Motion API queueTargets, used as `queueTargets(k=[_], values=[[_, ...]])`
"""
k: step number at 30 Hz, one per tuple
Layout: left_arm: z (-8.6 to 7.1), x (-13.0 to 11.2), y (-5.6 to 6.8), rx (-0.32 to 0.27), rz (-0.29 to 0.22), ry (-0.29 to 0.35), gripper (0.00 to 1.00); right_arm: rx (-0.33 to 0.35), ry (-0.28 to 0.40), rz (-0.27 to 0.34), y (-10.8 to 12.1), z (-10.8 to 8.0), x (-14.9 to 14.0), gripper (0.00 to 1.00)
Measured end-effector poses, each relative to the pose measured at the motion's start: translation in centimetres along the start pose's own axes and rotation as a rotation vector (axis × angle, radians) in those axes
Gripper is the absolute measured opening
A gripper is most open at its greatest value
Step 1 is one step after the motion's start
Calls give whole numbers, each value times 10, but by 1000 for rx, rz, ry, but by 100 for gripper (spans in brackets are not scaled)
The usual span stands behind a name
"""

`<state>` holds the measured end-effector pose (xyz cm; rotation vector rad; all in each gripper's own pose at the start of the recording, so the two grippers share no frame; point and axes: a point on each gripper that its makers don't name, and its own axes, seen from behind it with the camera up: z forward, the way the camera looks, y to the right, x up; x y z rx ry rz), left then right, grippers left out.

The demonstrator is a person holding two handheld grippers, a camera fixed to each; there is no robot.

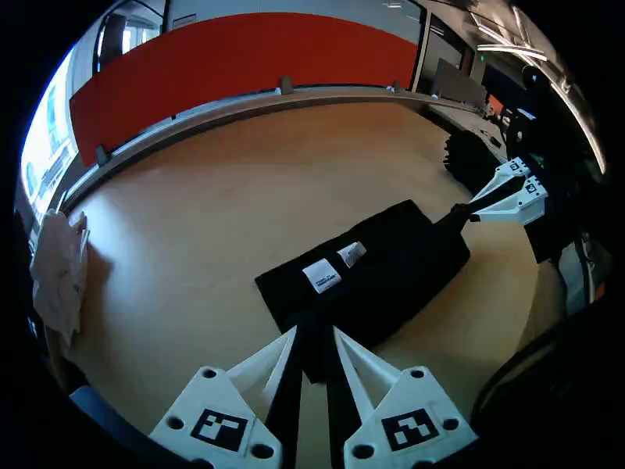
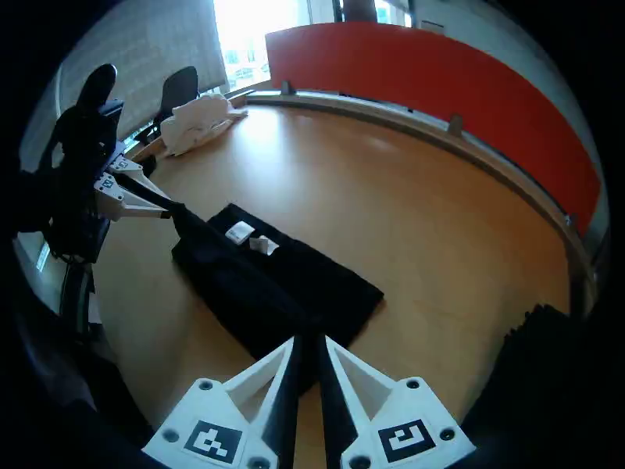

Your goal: Fold towel

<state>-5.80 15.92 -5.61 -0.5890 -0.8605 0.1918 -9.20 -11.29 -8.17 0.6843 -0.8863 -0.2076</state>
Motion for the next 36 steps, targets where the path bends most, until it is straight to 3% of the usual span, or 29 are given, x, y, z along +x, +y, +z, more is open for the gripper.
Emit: queueTargets(k=[14,36], values=[[24,2,-13,19,-4,3,17,-9,-27,63,11,25,-3,13],[46,-11,-20,31,-10,-31,23,-57,-43,115,19,44,-9,13]])
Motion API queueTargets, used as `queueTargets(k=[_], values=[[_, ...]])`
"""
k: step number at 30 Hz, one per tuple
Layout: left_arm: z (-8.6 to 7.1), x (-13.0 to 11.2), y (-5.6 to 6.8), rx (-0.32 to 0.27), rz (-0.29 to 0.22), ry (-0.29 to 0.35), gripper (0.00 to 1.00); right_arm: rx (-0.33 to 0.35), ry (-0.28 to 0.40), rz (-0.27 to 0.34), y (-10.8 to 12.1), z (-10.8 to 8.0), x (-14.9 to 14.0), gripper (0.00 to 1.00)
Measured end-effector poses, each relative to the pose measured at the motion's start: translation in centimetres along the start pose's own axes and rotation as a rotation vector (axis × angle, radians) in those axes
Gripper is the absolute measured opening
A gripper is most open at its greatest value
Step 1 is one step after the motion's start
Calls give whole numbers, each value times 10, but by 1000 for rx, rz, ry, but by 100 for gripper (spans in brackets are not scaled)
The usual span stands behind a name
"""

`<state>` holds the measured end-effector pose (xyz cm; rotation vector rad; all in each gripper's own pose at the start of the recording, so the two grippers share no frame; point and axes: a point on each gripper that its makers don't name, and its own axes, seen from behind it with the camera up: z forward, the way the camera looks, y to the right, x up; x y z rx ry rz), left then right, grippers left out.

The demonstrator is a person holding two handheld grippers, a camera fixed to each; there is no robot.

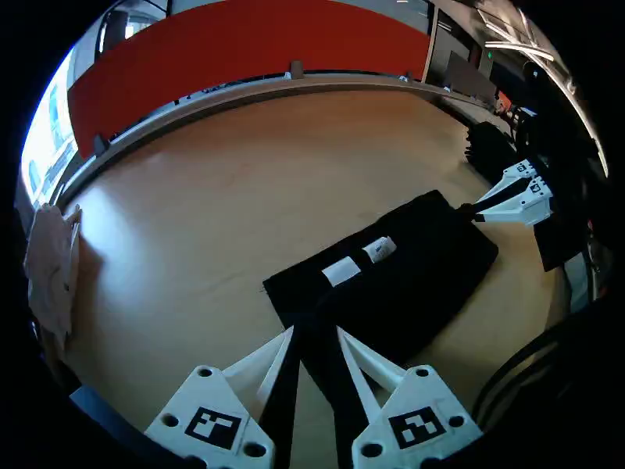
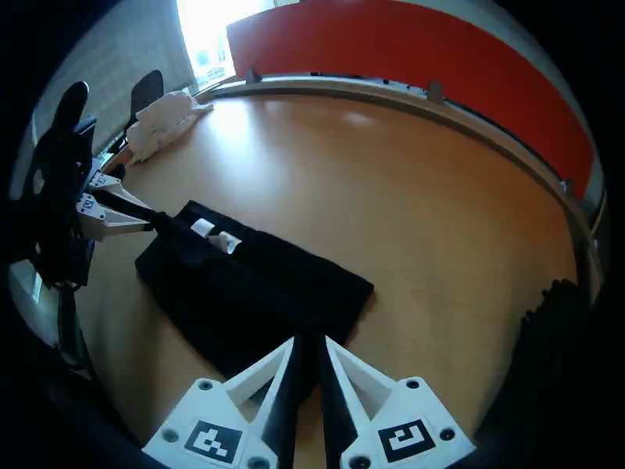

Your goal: Fold towel

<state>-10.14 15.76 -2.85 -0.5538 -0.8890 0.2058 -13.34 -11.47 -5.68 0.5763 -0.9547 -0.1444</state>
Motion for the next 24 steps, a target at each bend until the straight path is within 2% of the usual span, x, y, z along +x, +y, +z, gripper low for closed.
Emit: queueTargets(k=[9,15,22,24], values=[[6,-5,-3,16,10,-14,26,-31,0,12,5,7,0,15],[13,-7,-8,39,26,-27,36,-69,-3,15,12,14,1,23],[15,-6,-14,56,27,-35,56,-109,-9,26,23,19,1,62],[15,-6,-14,55,21,-38,59,-118,-7,23,25,19,2,68]])
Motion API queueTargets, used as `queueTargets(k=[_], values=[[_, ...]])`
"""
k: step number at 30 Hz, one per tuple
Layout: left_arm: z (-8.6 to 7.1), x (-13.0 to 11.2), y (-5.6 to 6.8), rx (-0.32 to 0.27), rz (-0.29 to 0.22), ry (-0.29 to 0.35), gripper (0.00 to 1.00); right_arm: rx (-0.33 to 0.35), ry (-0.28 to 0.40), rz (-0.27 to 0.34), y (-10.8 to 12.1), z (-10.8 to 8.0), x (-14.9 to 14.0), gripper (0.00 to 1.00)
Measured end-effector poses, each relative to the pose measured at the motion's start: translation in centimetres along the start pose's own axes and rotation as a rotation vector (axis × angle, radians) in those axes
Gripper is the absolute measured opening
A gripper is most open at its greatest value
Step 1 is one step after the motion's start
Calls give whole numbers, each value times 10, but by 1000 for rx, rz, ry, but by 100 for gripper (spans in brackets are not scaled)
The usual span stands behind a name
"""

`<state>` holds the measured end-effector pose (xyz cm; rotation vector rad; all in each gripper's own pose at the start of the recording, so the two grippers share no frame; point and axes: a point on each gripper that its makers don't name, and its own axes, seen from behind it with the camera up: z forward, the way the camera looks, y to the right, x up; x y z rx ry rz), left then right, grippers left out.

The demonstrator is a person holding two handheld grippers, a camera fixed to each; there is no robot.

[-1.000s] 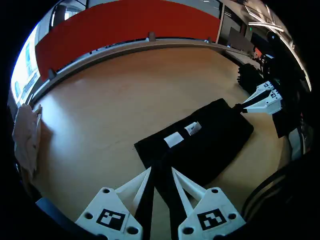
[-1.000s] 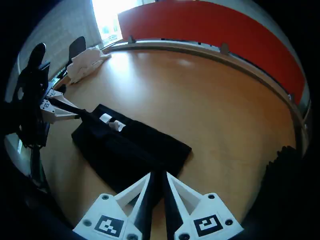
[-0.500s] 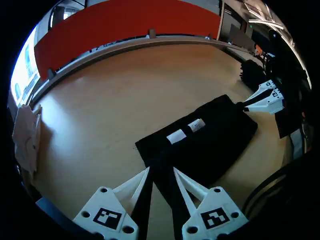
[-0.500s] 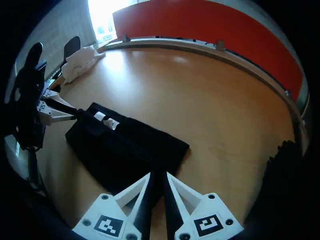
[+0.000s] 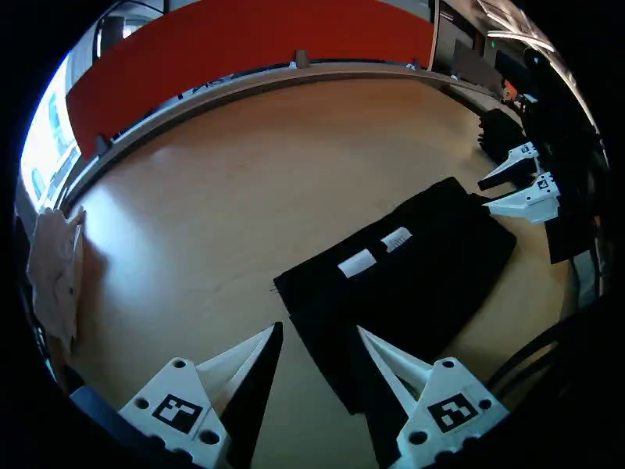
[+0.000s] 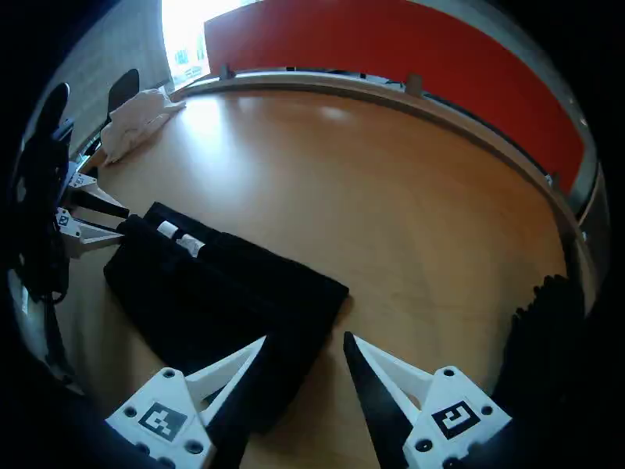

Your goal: Fold towel

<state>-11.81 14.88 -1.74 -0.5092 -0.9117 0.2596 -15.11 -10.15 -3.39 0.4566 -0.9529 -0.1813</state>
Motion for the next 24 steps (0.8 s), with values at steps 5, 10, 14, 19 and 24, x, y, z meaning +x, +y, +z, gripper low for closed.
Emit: queueTargets(k=[5,10,14,19,24], values=[[1,1,-4,13,-9,2,61,-14,1,-9,5,2,1,78],[1,6,-10,29,-3,9,67,-25,9,-12,9,2,4,83],[1,10,-13,38,-3,13,67,-37,15,-13,14,3,8,90],[1,13,-17,52,-5,18,67,-58,23,-25,20,3,11,99],[1,17,-20,70,-7,26,67,-72,35,-33,24,2,15,100]])
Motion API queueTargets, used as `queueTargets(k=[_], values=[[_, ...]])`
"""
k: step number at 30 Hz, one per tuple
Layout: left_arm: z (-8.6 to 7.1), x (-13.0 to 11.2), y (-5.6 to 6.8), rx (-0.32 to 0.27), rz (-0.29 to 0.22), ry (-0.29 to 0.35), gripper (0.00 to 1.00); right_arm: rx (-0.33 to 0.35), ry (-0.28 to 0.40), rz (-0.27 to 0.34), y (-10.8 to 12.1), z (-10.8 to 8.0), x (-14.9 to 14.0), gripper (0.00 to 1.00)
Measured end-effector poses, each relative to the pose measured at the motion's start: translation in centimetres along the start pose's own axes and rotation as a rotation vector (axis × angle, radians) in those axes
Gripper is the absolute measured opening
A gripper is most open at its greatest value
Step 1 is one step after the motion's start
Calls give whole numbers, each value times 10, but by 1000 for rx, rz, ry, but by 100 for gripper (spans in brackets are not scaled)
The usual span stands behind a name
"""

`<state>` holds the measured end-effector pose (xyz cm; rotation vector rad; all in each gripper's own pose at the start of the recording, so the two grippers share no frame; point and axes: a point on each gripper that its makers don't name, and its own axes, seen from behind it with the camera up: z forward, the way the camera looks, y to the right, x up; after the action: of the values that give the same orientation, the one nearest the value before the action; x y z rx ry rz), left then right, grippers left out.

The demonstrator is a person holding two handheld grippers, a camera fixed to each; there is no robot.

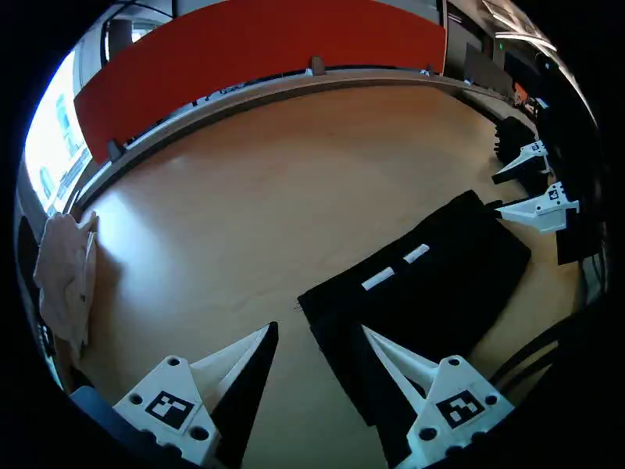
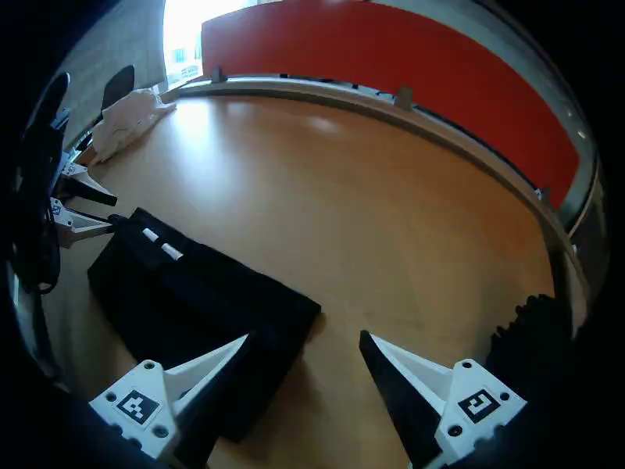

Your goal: Fold towel

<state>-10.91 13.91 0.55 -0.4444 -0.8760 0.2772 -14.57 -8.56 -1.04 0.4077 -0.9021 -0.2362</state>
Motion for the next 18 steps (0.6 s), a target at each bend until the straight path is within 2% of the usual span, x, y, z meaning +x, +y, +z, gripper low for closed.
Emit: queueTargets(k=[18], values=[[-5,6,-7,22,-31,20,67,-17,25,-2,7,-4,10,100]])
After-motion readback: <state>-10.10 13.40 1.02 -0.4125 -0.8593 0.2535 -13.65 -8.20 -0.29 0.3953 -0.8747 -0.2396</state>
